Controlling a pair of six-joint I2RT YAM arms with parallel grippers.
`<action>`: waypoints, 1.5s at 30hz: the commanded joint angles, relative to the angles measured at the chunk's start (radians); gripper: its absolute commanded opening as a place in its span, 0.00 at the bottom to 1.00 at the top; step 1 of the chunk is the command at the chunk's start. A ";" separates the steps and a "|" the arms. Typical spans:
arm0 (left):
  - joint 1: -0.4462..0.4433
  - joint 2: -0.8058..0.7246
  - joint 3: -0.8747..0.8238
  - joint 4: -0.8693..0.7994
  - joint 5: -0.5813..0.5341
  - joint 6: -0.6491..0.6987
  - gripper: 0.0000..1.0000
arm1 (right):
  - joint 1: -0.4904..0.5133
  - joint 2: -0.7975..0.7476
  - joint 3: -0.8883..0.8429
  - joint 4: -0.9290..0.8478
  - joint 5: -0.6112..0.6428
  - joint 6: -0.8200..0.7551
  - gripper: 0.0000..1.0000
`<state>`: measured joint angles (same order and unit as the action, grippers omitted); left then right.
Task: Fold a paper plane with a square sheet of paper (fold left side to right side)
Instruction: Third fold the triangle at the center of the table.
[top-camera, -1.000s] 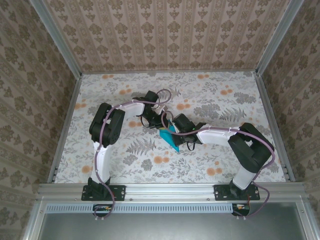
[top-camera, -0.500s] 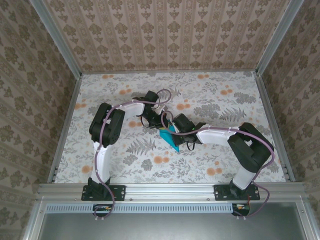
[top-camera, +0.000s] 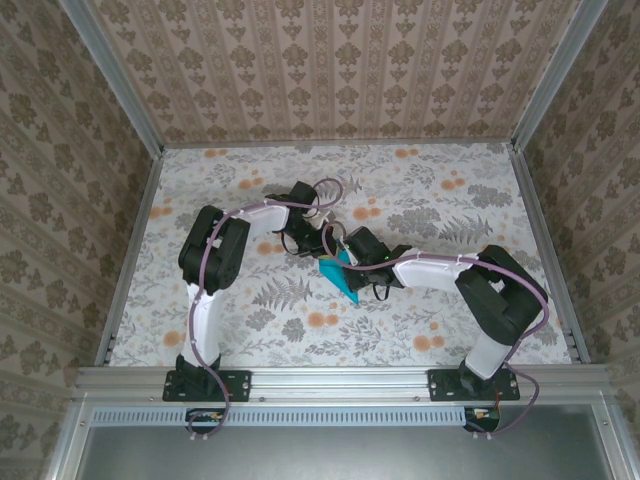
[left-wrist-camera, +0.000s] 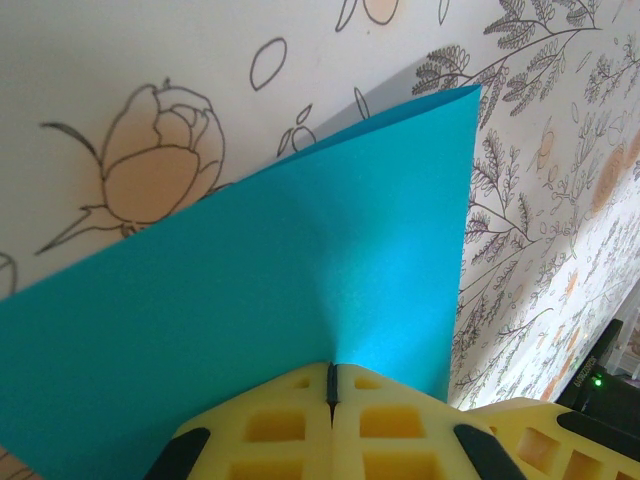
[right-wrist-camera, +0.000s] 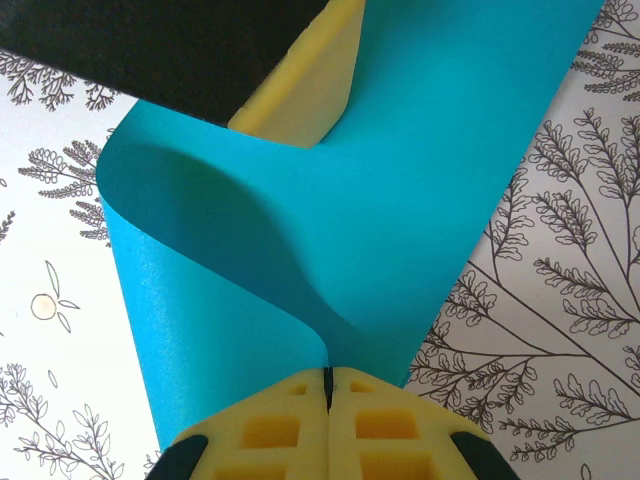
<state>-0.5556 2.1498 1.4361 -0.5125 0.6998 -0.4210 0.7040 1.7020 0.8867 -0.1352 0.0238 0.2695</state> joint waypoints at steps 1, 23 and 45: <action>-0.010 0.047 -0.011 -0.038 -0.075 0.026 0.03 | -0.008 0.018 0.028 0.000 0.022 0.015 0.00; -0.002 0.006 0.028 -0.076 -0.077 0.054 0.17 | -0.005 0.059 0.012 -0.046 -0.016 0.006 0.00; 0.106 -0.327 -0.279 0.158 0.137 0.002 0.13 | 0.002 0.079 0.030 -0.111 -0.054 -0.018 0.00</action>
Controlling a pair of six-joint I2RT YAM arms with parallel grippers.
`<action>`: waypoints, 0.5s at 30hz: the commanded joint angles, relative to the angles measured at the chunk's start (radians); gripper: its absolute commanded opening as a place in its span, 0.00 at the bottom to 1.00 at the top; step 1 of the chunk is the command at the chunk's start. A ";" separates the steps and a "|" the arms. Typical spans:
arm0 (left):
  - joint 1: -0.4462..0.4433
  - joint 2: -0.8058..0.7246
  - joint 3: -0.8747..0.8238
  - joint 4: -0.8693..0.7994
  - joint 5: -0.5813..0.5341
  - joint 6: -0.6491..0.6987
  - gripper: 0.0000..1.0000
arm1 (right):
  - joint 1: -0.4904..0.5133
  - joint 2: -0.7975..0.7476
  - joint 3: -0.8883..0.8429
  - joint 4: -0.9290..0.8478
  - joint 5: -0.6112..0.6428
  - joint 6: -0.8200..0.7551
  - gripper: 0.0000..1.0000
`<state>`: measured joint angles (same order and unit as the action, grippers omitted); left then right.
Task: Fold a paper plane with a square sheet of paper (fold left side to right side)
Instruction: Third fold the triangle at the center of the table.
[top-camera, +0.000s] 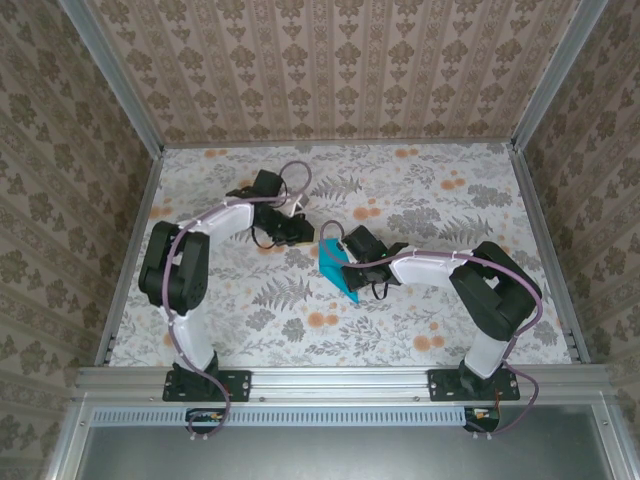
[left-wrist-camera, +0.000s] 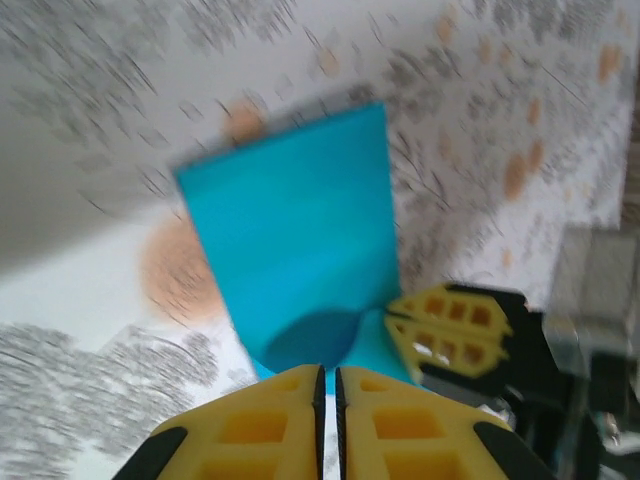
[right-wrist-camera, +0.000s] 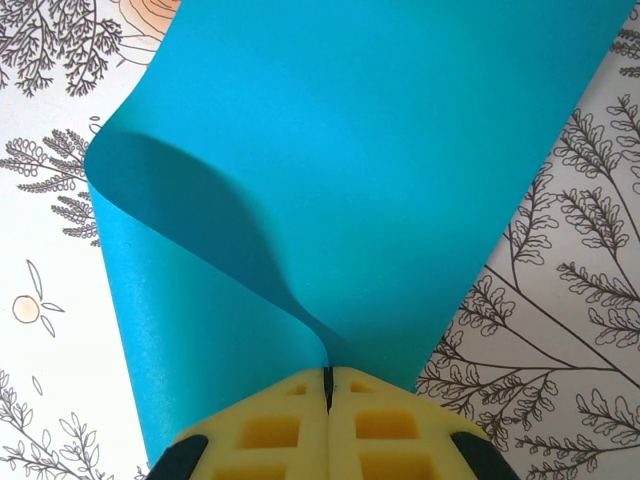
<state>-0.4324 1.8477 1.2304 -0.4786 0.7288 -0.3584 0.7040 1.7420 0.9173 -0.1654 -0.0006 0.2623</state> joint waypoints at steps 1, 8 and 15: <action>-0.018 -0.035 -0.101 0.157 0.121 -0.081 0.13 | 0.002 0.039 -0.001 -0.082 -0.029 -0.012 0.00; -0.087 -0.006 -0.144 0.234 0.139 -0.143 0.12 | 0.002 0.042 0.003 -0.088 -0.029 -0.014 0.00; -0.116 0.054 -0.127 0.234 0.134 -0.154 0.12 | 0.002 0.048 0.005 -0.089 -0.027 -0.014 0.00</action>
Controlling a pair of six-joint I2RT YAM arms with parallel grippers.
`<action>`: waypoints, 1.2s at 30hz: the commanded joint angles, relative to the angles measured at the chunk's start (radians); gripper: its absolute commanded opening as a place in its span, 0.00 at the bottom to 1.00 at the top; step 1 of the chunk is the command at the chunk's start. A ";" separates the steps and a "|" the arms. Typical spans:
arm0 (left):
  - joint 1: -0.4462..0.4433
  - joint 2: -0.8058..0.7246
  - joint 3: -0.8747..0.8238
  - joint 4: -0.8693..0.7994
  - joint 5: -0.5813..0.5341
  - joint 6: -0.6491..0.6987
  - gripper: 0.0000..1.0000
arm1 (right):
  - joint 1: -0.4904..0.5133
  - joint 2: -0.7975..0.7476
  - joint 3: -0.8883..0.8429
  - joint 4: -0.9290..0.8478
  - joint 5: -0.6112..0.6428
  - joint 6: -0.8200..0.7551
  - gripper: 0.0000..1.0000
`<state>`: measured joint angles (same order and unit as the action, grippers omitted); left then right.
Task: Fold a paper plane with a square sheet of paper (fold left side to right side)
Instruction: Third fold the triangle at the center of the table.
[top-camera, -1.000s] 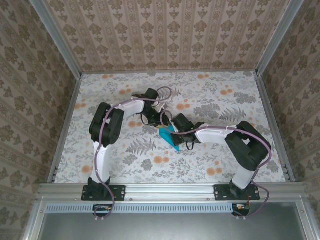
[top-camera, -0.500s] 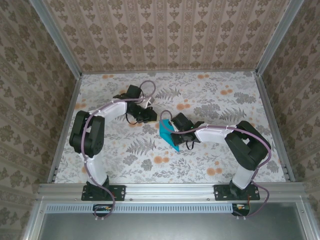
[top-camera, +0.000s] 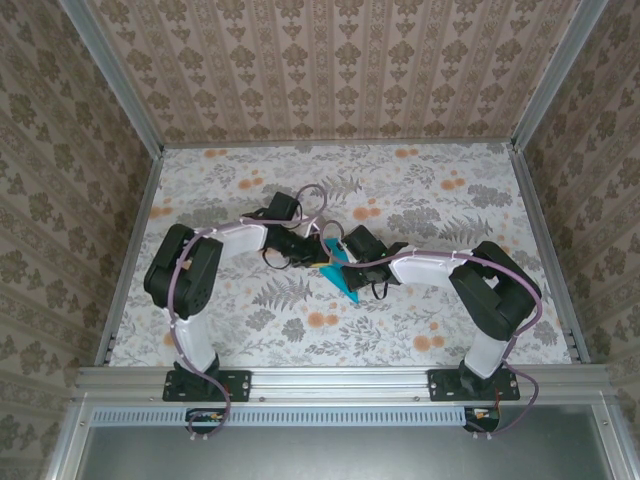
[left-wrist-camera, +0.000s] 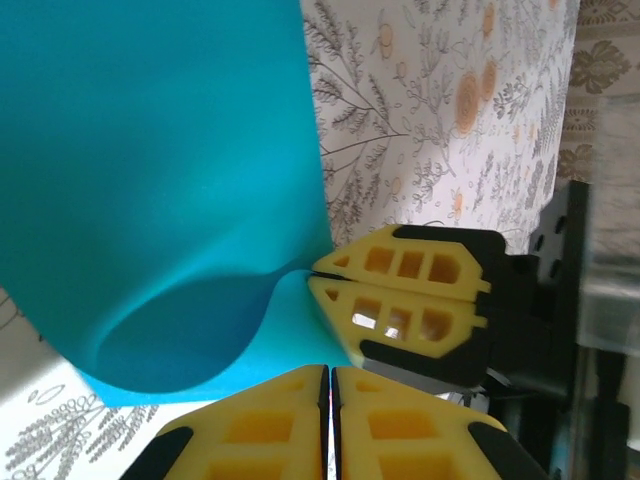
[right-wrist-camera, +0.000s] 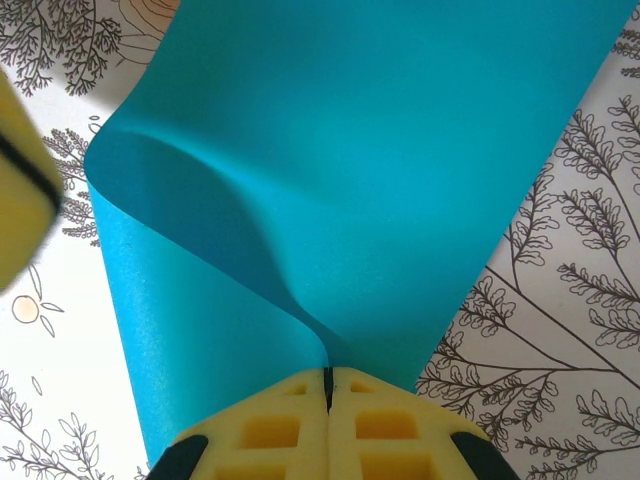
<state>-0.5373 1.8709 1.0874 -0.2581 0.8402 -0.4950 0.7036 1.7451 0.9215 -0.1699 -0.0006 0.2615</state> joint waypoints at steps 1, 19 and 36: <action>-0.016 0.037 0.019 0.010 0.022 -0.016 0.12 | 0.002 0.045 0.000 -0.085 -0.027 -0.013 0.00; -0.035 0.090 -0.003 -0.084 -0.092 0.040 0.11 | 0.002 0.047 0.004 -0.093 -0.023 -0.019 0.00; -0.035 0.159 0.000 -0.135 -0.188 0.047 0.08 | -0.028 0.009 0.049 -0.095 -0.035 0.034 0.03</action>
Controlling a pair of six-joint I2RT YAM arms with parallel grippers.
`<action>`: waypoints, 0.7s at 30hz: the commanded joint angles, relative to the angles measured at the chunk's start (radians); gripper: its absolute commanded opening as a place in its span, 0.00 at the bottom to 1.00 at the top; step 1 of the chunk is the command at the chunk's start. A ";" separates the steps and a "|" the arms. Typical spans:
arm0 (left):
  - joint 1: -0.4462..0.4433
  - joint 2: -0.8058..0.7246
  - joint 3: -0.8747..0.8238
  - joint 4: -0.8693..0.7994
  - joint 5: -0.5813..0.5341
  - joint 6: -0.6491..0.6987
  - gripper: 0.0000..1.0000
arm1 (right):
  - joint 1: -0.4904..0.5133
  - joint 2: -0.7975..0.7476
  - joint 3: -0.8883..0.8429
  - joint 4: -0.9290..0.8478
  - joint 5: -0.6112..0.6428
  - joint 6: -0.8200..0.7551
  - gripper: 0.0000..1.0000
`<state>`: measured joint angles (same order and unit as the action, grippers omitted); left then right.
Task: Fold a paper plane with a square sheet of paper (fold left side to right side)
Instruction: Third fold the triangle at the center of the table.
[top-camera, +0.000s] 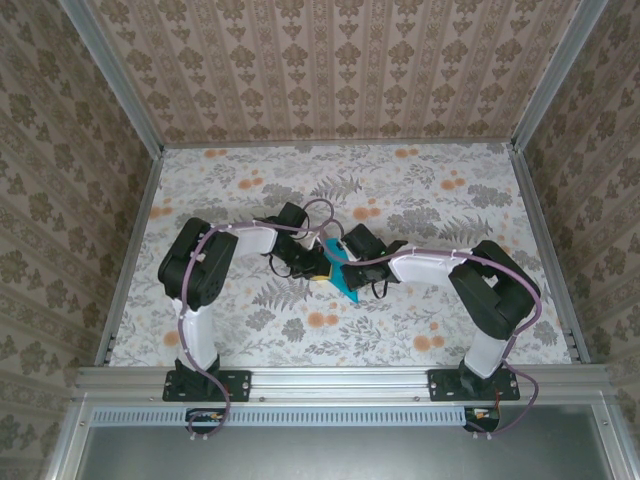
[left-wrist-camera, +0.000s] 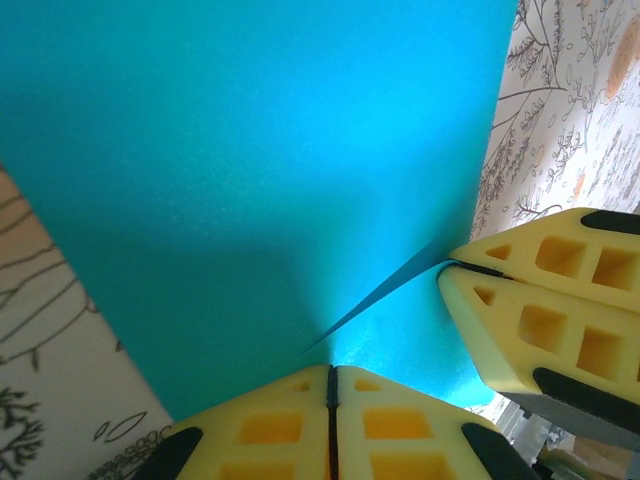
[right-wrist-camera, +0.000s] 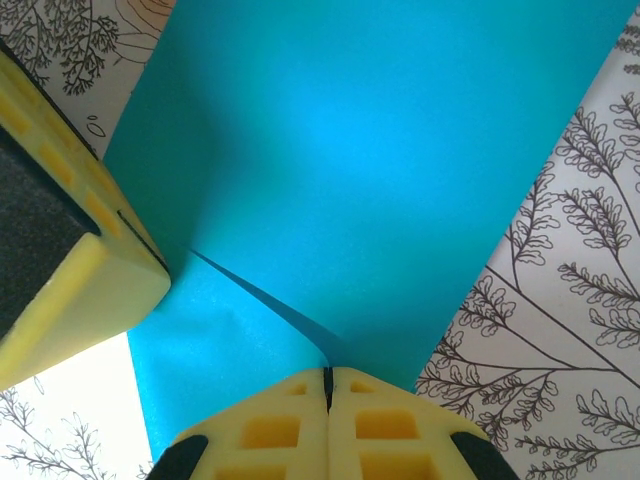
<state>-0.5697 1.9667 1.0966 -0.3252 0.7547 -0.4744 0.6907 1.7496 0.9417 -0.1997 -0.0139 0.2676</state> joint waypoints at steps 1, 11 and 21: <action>-0.002 0.068 -0.007 -0.071 -0.106 0.028 0.08 | -0.023 -0.007 0.033 -0.068 -0.024 0.037 0.07; -0.002 0.077 -0.011 -0.070 -0.138 0.027 0.08 | -0.065 -0.169 0.040 -0.169 -0.045 0.103 0.29; -0.004 0.073 -0.003 -0.071 -0.143 0.028 0.08 | -0.002 -0.164 0.022 -0.136 -0.285 0.438 0.23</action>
<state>-0.5690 1.9751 1.1088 -0.3408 0.7589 -0.4706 0.6624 1.5604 0.9588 -0.3458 -0.2115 0.5541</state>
